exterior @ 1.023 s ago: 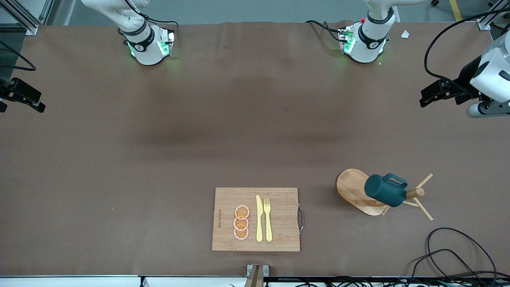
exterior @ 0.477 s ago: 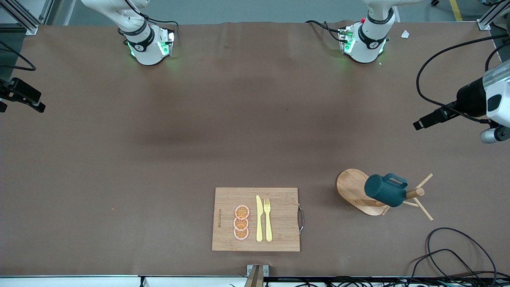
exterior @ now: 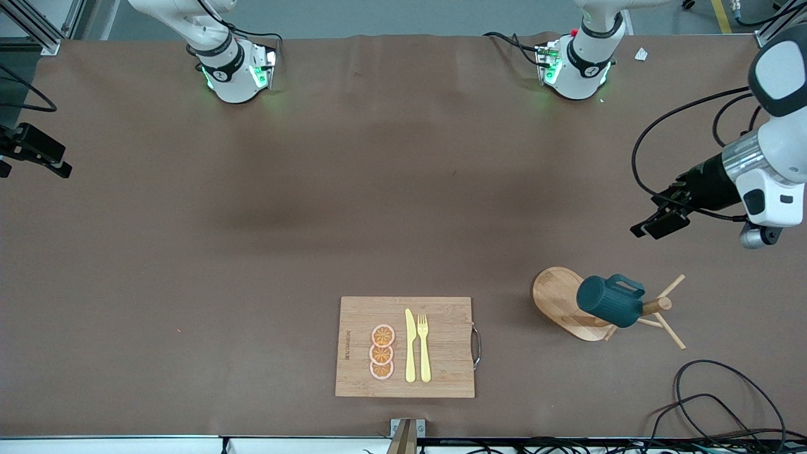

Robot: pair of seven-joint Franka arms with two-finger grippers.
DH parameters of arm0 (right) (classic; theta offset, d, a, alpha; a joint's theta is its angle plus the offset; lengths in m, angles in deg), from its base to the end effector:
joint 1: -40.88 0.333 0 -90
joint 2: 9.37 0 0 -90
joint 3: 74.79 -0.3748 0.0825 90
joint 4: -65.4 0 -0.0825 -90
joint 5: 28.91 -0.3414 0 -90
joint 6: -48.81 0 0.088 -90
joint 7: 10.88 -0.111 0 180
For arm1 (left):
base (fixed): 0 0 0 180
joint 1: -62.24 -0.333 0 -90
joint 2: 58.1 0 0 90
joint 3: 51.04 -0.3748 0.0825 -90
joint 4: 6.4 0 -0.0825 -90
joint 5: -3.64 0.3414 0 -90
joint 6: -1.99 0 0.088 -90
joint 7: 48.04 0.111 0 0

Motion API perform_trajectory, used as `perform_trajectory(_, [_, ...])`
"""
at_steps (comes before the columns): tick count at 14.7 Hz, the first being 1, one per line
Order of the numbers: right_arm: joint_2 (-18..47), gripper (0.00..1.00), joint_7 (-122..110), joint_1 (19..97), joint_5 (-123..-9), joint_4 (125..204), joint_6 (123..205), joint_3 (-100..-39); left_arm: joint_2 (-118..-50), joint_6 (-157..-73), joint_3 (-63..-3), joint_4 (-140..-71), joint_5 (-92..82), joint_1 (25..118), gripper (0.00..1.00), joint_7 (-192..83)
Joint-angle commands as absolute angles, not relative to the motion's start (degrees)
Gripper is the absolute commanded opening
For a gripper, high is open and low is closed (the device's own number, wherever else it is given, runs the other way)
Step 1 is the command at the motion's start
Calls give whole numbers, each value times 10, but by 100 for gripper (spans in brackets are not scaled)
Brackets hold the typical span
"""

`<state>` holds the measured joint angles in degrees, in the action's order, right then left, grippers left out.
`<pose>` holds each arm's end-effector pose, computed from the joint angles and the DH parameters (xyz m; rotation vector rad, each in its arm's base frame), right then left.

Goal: Transfer cup from left to right arm and place
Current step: 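Reach the left gripper to the teal mug on the wooden stand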

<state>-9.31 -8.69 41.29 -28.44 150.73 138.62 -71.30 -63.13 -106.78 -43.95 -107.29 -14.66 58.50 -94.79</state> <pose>0.5121 -0.0284 0.7135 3.1274 -0.0248 0.1200 0.5581 -0.0538 0.5827 2.5776 1.1731 -0.1268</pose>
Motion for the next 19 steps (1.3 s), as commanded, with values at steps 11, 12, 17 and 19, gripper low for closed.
perform_trajectory(11, [-103, 100, -80, 403, -276, 1515, 1385, -721, -720, -1211, -442, -1091, -295, 560, 100, -967])
perform_trajectory(12, [-103, 100, -80, 403, -276, 1515, 1385, -721, -729, -1211, -442, -1085, -312, 560, 100, -967])
perform_trajectory(17, [-103, 100, -80, 403, -276, 1515, 1384, -721, -767, -1215, -442, -1040, -341, 564, 100, -982])
perform_trajectory(19, [-103, 100, -80, 403, -276, 1517, 1383, -721, -780, -1221, -443, -1030, -364, 565, 100, -985])
